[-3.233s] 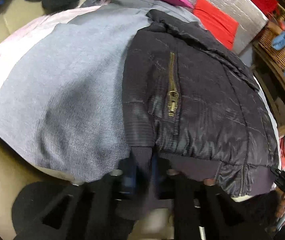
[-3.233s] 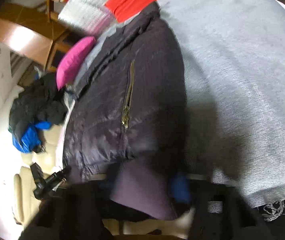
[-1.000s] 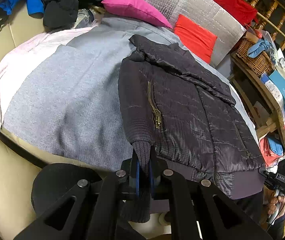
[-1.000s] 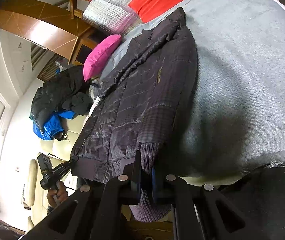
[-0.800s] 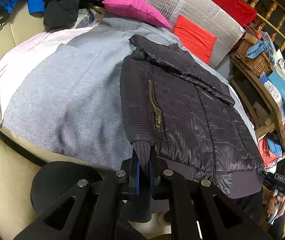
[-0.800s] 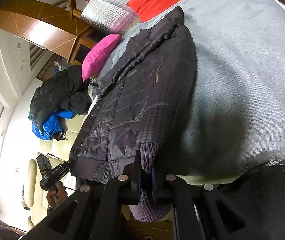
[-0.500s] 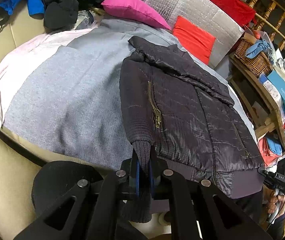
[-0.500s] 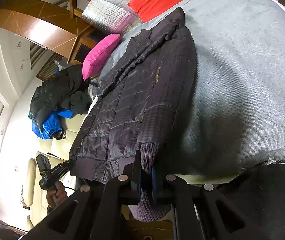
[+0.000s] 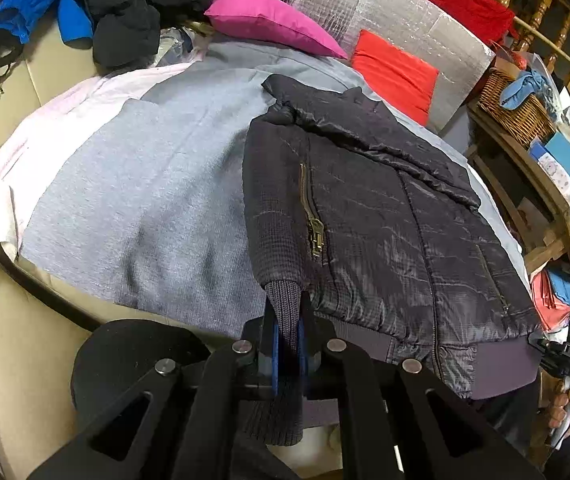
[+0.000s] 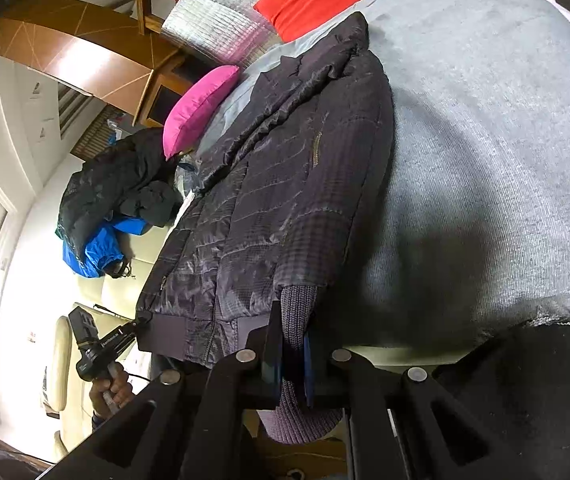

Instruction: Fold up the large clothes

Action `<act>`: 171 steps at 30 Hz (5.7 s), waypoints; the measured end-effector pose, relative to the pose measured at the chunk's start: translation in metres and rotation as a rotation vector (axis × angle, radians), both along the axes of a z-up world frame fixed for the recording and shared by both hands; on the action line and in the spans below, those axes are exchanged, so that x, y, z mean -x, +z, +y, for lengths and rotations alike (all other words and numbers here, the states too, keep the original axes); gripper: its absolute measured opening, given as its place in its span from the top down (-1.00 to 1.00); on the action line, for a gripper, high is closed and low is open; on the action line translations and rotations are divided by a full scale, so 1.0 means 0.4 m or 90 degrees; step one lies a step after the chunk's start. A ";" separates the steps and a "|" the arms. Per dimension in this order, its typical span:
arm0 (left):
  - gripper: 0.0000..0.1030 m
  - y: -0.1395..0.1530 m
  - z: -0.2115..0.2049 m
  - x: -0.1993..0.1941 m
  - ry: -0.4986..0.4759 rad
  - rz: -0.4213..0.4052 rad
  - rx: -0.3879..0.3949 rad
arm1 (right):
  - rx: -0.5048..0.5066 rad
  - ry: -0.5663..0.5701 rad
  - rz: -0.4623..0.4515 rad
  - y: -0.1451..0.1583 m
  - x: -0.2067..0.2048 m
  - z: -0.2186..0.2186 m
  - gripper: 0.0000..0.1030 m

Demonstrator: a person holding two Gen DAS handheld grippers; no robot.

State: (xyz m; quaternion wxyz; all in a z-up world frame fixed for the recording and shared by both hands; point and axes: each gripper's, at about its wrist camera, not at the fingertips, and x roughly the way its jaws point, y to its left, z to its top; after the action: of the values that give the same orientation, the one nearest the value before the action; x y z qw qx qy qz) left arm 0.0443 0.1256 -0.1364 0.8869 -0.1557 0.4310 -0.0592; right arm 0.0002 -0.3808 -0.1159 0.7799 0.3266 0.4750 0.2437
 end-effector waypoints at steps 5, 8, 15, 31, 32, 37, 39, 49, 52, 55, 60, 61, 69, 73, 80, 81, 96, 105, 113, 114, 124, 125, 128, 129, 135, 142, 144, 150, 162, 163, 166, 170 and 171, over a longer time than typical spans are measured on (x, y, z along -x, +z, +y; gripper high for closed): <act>0.85 0.000 0.001 0.004 0.000 -0.003 0.000 | 0.005 0.000 0.001 0.005 0.001 0.003 0.83; 0.85 -0.002 0.000 0.005 0.000 -0.004 -0.002 | 0.002 -0.001 0.002 0.004 -0.001 0.003 0.83; 0.85 -0.005 -0.001 0.005 -0.002 -0.001 -0.010 | -0.001 -0.005 0.007 -0.007 0.001 0.001 0.83; 0.85 0.005 0.015 -0.001 -0.012 -0.005 0.010 | -0.007 -0.004 0.005 -0.019 0.002 -0.008 0.83; 0.85 0.008 0.017 -0.004 -0.016 -0.005 0.011 | -0.010 -0.002 0.004 -0.018 0.000 -0.009 0.83; 0.85 0.035 0.034 -0.024 -0.024 -0.013 0.042 | -0.036 0.001 -0.004 -0.013 -0.009 -0.019 0.83; 0.85 0.050 0.037 -0.032 -0.026 -0.019 0.054 | -0.050 0.000 -0.008 -0.010 -0.015 -0.025 0.83; 0.85 0.125 0.048 -0.084 -0.022 -0.052 0.114 | -0.126 -0.001 -0.048 0.056 -0.053 -0.032 0.84; 0.85 0.146 0.056 -0.103 -0.016 -0.066 0.129 | -0.146 -0.005 -0.068 0.087 -0.073 -0.029 0.84; 0.85 0.164 0.062 -0.123 -0.013 -0.075 0.138 | -0.161 -0.013 -0.083 0.109 -0.097 -0.030 0.84; 0.85 0.186 0.065 -0.149 -0.010 -0.090 0.146 | -0.188 -0.029 -0.104 0.134 -0.130 -0.035 0.84; 0.85 0.193 0.064 -0.153 -0.011 -0.097 0.147 | -0.193 -0.031 -0.107 0.137 -0.134 -0.035 0.84; 0.85 0.212 0.059 -0.144 -0.004 -0.122 0.149 | -0.216 -0.050 -0.122 0.145 -0.135 -0.049 0.84; 0.85 0.233 0.051 -0.135 -0.008 -0.135 0.137 | -0.221 -0.051 -0.130 0.147 -0.122 -0.056 0.84; 0.85 0.249 0.041 -0.143 -0.007 -0.151 0.133 | -0.234 -0.054 -0.149 0.160 -0.122 -0.063 0.84; 0.85 0.248 0.042 -0.145 -0.006 -0.150 0.134 | -0.234 -0.054 -0.151 0.162 -0.123 -0.062 0.84; 0.85 0.235 0.039 -0.139 -0.021 -0.160 0.125 | -0.229 -0.053 -0.158 0.162 -0.125 -0.057 0.84; 0.85 0.244 0.034 -0.154 -0.033 -0.166 0.120 | -0.218 -0.055 -0.157 0.174 -0.126 -0.055 0.84; 0.85 0.264 0.032 -0.176 -0.027 -0.177 0.120 | -0.225 -0.053 -0.174 0.189 -0.145 -0.060 0.84; 0.85 0.264 0.031 -0.177 -0.027 -0.178 0.119 | -0.228 -0.052 -0.177 0.190 -0.148 -0.060 0.84; 0.85 0.271 0.035 -0.207 -0.029 -0.185 0.128 | -0.230 -0.044 -0.186 0.209 -0.184 -0.052 0.84; 0.85 0.274 0.034 -0.213 -0.031 -0.187 0.130 | -0.227 -0.042 -0.188 0.215 -0.191 -0.050 0.84; 0.85 0.291 0.031 -0.245 -0.034 -0.198 0.134 | -0.226 -0.041 -0.193 0.232 -0.221 -0.048 0.84; 0.85 0.299 0.030 -0.263 -0.034 -0.203 0.137 | -0.226 -0.041 -0.197 0.240 -0.237 -0.048 0.84; 0.85 0.349 0.015 -0.396 -0.027 -0.228 0.137 | -0.226 -0.055 -0.226 0.302 -0.380 -0.053 0.84; 0.85 0.395 -0.005 -0.584 -0.011 -0.244 0.114 | -0.216 -0.091 -0.248 0.362 -0.601 -0.065 0.85; 0.85 0.398 -0.017 -0.643 -0.006 -0.243 0.096 | -0.211 -0.103 -0.245 0.366 -0.663 -0.066 0.85; 0.85 0.371 -0.036 -0.820 0.015 -0.215 0.067 | -0.179 -0.134 -0.219 0.346 -0.850 -0.058 0.85; 0.85 0.174 -0.105 -1.132 0.031 -0.092 0.000 | -0.081 -0.175 -0.113 0.170 -1.136 -0.045 0.85; 0.85 0.153 -0.104 -1.149 0.034 -0.082 0.000 | -0.074 -0.177 -0.100 0.148 -1.154 -0.043 0.85; 0.85 0.120 -0.101 -1.180 0.041 -0.063 0.003 | -0.054 -0.177 -0.084 0.112 -1.188 -0.040 0.85; 0.84 0.101 -0.108 -1.208 0.038 -0.051 -0.004 | -0.028 -0.171 -0.075 0.087 -1.217 -0.035 0.85; 0.84 0.094 -0.109 -1.216 0.038 -0.045 -0.004 | -0.026 -0.174 -0.069 0.079 -1.221 -0.035 0.85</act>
State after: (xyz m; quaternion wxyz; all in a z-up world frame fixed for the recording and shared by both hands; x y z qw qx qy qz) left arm 0.5308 0.0820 -0.0989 0.9033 -0.1636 0.3948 -0.0368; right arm 0.4888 -0.3949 -0.0841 0.8238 0.3902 0.3780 0.1621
